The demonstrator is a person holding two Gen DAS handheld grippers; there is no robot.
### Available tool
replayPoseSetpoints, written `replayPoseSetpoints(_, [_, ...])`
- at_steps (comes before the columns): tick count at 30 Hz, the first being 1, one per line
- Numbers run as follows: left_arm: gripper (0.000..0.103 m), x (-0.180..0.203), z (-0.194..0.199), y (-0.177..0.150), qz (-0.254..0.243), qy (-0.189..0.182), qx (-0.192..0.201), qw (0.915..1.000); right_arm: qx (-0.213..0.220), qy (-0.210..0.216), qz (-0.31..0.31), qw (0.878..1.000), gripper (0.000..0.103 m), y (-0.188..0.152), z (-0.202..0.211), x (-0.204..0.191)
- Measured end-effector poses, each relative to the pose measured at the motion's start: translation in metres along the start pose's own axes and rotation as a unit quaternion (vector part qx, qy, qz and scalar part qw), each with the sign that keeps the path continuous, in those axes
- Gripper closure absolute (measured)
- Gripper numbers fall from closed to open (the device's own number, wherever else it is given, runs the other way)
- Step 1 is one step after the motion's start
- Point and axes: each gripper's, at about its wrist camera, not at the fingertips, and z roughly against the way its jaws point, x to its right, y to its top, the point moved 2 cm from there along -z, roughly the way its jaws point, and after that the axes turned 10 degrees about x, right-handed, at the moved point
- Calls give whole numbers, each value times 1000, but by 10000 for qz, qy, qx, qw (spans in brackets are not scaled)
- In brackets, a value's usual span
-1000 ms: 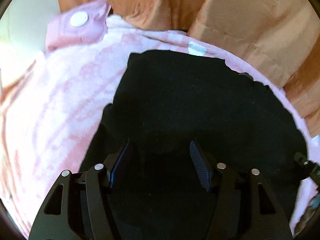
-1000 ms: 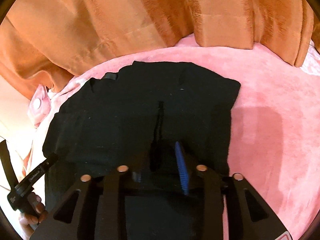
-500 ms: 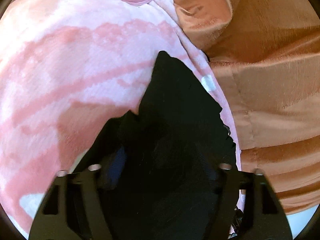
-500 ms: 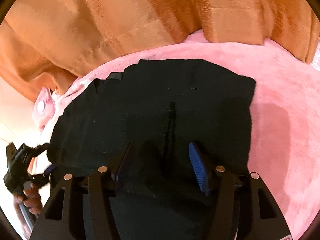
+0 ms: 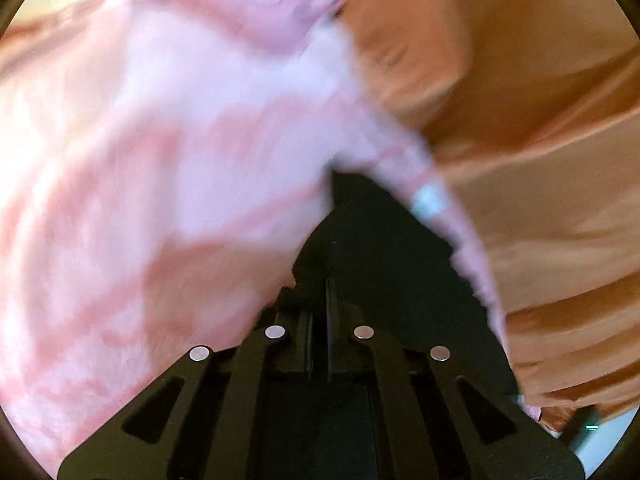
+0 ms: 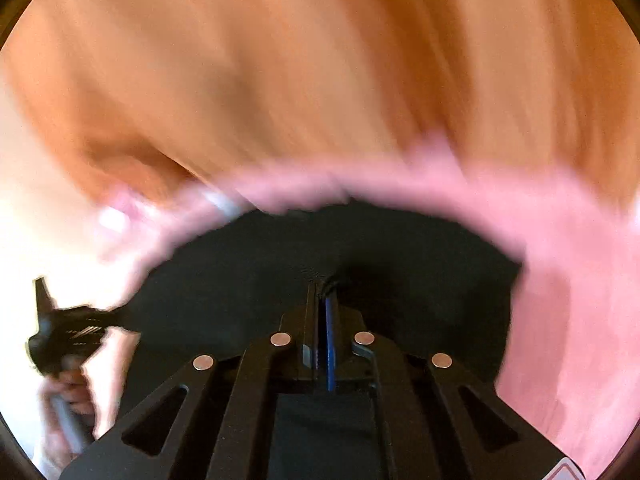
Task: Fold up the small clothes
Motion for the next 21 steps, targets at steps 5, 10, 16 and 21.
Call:
replayPoseSetpoints(5, [100,11,11,2,-434,-24,63,9990,191,164,-94,9996,101,-1,15,-7])
replayPoseSetpoints(10, [99,1,6,1,-213,-184,-196,9994,-215,-97,-235,9994,103,-33,-1,23])
replayPoseSetpoints(16, [99,5,8,-4,-335,-238,-288,9987,628,-406,340,9966,90,-1,46,-30])
replayPoseSetpoints(21, [99,3,8,-4,-344,-318,-312,9984,74,950,1402,9855,75,9,-5,-162])
